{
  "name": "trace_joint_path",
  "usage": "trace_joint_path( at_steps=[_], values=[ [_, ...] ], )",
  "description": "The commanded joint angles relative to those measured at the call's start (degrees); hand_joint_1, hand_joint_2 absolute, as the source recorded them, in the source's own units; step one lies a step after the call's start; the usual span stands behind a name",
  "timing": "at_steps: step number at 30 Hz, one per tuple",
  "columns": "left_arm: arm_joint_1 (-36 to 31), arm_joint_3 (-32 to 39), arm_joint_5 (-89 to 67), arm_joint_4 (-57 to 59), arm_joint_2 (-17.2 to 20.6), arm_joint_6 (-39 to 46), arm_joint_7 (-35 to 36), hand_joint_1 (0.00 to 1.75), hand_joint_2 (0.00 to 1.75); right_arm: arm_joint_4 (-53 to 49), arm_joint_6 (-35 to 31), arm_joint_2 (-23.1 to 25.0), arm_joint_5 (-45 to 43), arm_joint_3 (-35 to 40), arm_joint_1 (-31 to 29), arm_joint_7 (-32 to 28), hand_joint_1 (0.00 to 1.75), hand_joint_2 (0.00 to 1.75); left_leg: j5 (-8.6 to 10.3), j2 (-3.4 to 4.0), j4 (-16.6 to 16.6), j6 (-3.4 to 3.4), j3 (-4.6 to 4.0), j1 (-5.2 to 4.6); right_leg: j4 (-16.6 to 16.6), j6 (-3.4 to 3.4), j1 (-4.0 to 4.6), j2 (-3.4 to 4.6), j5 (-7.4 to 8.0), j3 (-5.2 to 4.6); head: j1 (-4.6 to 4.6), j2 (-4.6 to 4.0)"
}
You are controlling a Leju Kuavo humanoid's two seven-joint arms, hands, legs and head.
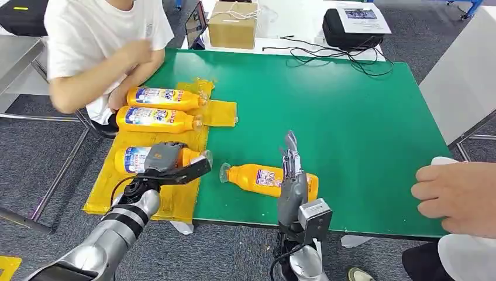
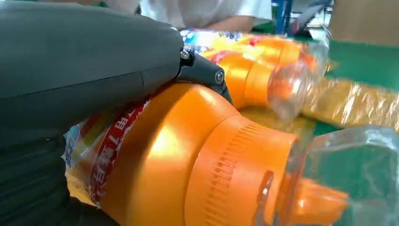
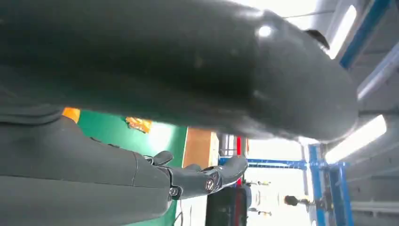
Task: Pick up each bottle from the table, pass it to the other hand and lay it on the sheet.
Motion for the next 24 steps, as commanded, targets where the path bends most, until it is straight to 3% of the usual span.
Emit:
trace_joint_path(
  at_steps=[1,9,15,24],
  values=[
    [-0.2,0.7,2.2,7.4,4.4,-9.7,-0.7,0.0,1.75,5.1,-0.2,0.8,-1.0,-4.1,-0.9,-0.4,0.0,0.0,-0.11,0.16,-0.1,-0.13,0.39,0.08,-0.1,-0.14,0.06,0.3,-0.04,0.32,0.0,0.0],
    [1.5,1.3,4.6,5.8,4.7,-12.3,-1.7,0.0,1.75,5.8,-0.1,1.1,-1.0,-4.4,-1.3,-0.5,0.0,0.0,-0.08,0.15,-0.1,-0.12,0.66,0.07,0.0,-0.15,0.05,0.28,-0.04,0.54,0.0,0.0],
    [3.7,2.2,12.2,3.3,7.3,-21.0,-6.8,0.0,1.75,8.6,0.9,1.7,-2.0,-4.8,-2.4,-0.9,0.0,0.0,-0.13,0.38,-0.2,-0.16,0.92,0.11,-0.1,-0.2,0.07,0.55,-0.01,0.74,0.0,0.0],
    [4.4,1.7,17.6,-0.6,7.6,-24.2,-8.9,0.0,1.75,9.5,1.0,1.8,-2.1,-4.9,-3.0,-1.1,0.0,0.0,-0.05,0.1,-0.1,-0.09,0.98,0.03,0.0,-0.16,0.01,0.21,-0.07,0.87,-0.02,0.0]
  ],
)
